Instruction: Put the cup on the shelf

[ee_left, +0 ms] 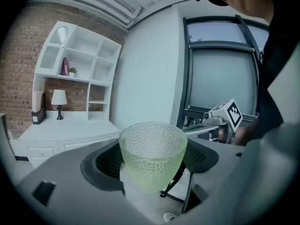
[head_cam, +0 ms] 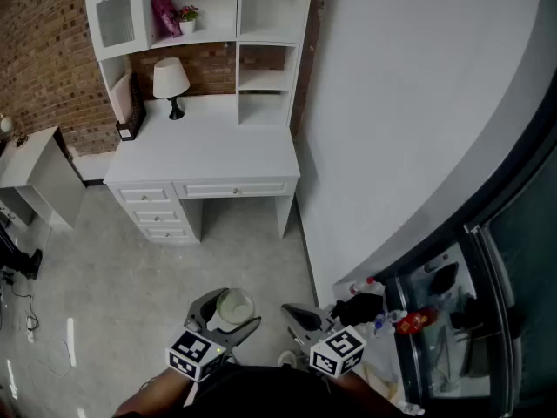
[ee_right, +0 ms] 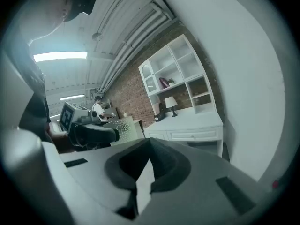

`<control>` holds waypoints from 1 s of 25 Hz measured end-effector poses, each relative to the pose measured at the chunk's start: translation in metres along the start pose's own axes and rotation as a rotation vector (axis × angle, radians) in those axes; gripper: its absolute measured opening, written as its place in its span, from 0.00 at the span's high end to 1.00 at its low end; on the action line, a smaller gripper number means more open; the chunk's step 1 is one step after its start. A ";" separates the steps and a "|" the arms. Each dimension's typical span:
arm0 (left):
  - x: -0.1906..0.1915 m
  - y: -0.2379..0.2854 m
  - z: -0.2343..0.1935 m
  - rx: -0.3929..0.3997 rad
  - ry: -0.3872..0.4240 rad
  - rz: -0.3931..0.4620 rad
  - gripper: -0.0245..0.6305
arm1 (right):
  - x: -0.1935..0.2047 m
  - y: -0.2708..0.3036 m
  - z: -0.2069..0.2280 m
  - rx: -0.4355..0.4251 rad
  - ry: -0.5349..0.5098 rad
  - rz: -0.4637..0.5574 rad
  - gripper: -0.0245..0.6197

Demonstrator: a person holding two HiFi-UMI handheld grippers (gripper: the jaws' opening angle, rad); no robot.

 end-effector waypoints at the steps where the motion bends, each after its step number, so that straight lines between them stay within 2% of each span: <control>1: 0.000 0.000 0.000 0.002 0.001 0.002 0.38 | 0.000 0.000 -0.001 -0.002 -0.001 -0.001 0.96; 9: -0.001 -0.005 -0.005 0.011 -0.001 0.008 0.38 | 0.000 0.006 -0.007 -0.002 -0.008 -0.004 0.96; 15: 0.006 -0.009 -0.016 0.001 -0.015 0.011 0.38 | 0.001 0.015 -0.013 -0.010 0.038 0.008 0.95; 20: 0.007 -0.021 -0.032 0.000 -0.025 0.022 0.38 | 0.000 0.032 -0.029 -0.009 -0.017 -0.006 0.95; 25: 0.011 -0.042 -0.053 -0.007 -0.021 0.035 0.38 | 0.002 0.057 -0.046 -0.005 -0.014 -0.013 0.95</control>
Point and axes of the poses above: the fingertips, and each gripper's own axes: y forward along the fingers, z to its right, x out of its underside, the point moved 9 cm from there along -y, backward along the fingers, and after that the axes turned 7 degrees about y, right-handed, at the moved point
